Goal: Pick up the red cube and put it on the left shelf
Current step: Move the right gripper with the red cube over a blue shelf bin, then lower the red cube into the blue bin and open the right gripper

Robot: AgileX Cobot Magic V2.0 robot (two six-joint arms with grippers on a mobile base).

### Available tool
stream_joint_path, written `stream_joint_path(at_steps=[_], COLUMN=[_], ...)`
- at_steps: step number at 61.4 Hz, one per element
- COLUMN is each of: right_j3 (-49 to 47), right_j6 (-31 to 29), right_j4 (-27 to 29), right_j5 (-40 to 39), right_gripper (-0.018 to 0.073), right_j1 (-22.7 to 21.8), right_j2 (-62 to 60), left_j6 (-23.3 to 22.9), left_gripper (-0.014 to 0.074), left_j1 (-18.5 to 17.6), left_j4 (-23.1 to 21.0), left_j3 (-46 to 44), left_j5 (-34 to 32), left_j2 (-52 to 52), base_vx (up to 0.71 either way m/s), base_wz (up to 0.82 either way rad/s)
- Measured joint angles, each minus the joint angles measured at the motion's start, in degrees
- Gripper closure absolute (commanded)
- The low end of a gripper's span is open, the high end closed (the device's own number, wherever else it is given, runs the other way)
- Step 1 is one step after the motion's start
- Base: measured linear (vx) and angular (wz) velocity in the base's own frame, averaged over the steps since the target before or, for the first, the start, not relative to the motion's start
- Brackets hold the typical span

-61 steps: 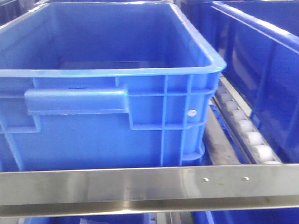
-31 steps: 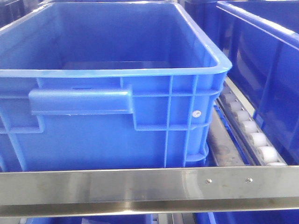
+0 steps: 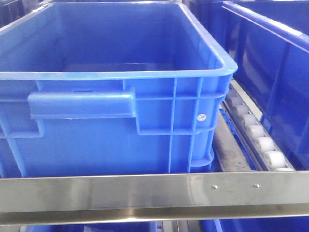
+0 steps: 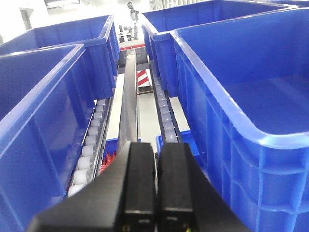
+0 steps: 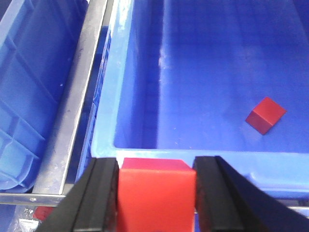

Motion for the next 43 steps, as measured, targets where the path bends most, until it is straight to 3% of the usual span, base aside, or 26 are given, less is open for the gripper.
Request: stream_joint_path(at_steps=[32,43], right_j3=[0.0,0.0], right_j6=[0.0,0.0], right_j4=[0.0,-0.7], right_j5=[0.0,-6.0], right_gripper=[0.0506,0.0506], right_j1=[0.0,0.0], right_j2=[0.0,0.8], left_j6=[0.0,0.0], left_gripper=[0.0491,0.0491], left_j1=[0.0,0.0], left_j4=[0.0,0.0], left_j3=[0.0,0.0], left_j5=[0.0,0.0], left_j2=[0.0,0.0], base_vx=[0.0,0.0], base_wz=[0.0,0.0])
